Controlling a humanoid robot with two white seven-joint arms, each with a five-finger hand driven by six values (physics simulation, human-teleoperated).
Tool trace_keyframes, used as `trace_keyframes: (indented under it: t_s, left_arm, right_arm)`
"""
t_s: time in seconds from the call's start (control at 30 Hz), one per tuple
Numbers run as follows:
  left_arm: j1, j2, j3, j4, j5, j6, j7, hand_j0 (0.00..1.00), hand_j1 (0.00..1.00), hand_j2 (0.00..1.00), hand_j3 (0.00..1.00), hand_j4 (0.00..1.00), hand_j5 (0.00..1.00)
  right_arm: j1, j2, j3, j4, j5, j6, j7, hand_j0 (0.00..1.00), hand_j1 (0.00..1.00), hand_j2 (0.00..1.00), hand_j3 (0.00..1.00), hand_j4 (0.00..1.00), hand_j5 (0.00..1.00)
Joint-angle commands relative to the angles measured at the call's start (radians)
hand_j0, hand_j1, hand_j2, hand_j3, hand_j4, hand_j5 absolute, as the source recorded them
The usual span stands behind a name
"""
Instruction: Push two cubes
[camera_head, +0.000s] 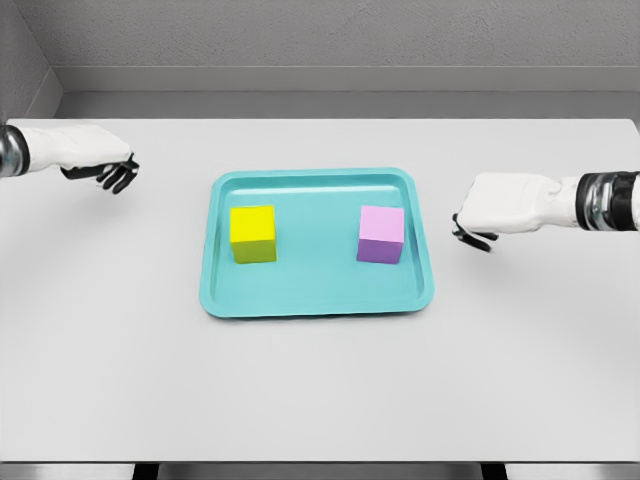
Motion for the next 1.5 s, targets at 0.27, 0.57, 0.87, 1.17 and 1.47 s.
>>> trace_keyframes:
  t_s: [0.27,0.57,0.87,1.17,1.47]
  left_arm:
    - [-0.020,-0.001,-0.057,-0.088,-0.070,0.003,0.000,0.03,0.03,0.03,0.03,0.03,0.03]
    - [0.009,0.004,-0.100,-0.086,-0.069,0.003,0.000,0.01,0.01,0.01,0.01,0.01,0.01]
    - [0.067,-0.002,-0.101,-0.181,-0.069,0.003,0.000,0.01,0.01,0.01,0.01,0.01,0.01]
    - [0.081,-0.059,-0.141,-0.149,-0.086,0.003,0.000,0.02,0.02,0.02,0.02,0.02,0.02]
    - [0.072,-0.083,-0.143,-0.149,-0.081,0.003,0.000,0.02,0.02,0.02,0.02,0.02,0.02]
  right_arm:
    - [-0.008,0.029,0.068,0.012,0.032,0.002,0.000,0.00,0.00,0.00,0.00,0.00,0.00]
    - [-0.029,0.075,0.096,0.071,0.049,0.002,0.000,0.00,0.00,0.00,0.00,0.00,0.00]
    - [-0.064,0.110,0.116,0.146,0.049,0.002,0.000,0.00,0.00,0.00,0.00,0.00,0.00]
    - [-0.095,0.163,0.149,0.221,0.049,0.002,0.000,0.00,0.00,0.00,0.00,0.00,0.00]
    - [-0.109,0.186,0.188,0.241,0.049,0.002,0.000,0.00,0.00,0.00,0.00,0.00,0.00]
